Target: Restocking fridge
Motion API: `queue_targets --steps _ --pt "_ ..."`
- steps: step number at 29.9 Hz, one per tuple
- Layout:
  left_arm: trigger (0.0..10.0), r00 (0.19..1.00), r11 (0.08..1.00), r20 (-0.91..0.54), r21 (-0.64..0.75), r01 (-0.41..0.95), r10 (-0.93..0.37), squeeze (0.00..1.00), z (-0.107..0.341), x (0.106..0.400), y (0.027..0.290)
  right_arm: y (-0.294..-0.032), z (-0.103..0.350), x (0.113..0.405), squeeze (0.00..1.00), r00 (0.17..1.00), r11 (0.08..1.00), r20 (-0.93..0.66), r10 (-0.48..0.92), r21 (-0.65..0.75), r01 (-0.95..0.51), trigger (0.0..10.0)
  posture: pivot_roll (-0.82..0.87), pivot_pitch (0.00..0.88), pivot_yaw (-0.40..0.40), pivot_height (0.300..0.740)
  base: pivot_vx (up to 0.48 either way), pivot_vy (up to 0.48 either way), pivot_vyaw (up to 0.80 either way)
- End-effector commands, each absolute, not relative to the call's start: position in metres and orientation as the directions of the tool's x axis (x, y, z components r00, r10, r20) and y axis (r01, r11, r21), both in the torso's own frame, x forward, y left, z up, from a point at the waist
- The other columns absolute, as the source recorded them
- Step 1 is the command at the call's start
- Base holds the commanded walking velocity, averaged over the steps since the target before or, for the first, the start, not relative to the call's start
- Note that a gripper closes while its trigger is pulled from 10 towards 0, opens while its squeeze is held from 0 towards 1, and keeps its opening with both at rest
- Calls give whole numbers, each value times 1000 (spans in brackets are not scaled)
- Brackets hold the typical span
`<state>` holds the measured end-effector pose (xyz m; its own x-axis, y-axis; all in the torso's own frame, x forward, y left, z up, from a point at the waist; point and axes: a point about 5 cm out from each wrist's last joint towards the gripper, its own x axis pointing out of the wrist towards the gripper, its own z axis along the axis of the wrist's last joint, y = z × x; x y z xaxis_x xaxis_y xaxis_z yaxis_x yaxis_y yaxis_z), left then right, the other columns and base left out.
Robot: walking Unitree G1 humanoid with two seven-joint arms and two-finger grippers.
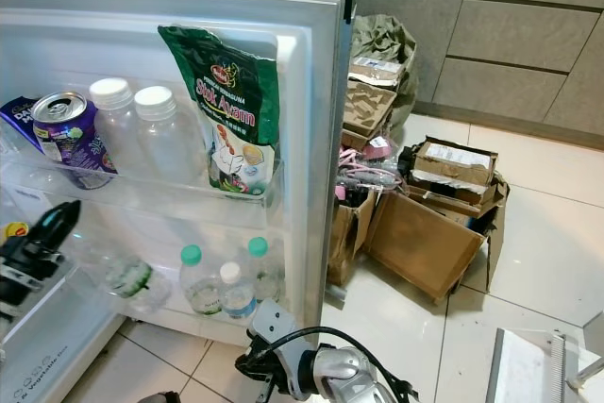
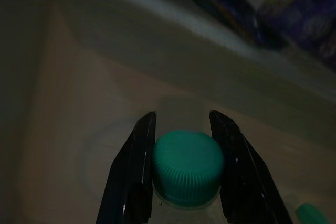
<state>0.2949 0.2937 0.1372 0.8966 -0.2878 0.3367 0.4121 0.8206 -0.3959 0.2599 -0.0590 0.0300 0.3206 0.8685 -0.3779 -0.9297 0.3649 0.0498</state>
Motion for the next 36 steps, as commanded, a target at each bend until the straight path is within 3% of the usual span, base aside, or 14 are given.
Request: queue_targets --steps 1,12,30,36 --pt "10000 891 820 347 -388 421 -293 0 140 299 288 -54 31 257 0 324 368 -370 870 51 -929 10000 -77 98 23 480 0 0 0" --pt "10000 875 815 313 -344 466 -369 0 141 305 271 -45 38 261 0 393 431 -309 866 62 -900 10000 -80 98 27 480 0 0 0" --pt "10000 864 831 144 -235 504 -483 0 120 310 235 -40 39 260 0 407 445 -305 861 65 -893 10000 -75 81 30 480 0 0 0" --pt "10000 876 851 109 -208 482 -470 0 117 311 237 -40 39 260 0 409 447 -303 861 66 -892 10000 -80 81 34 480 0 0 0"
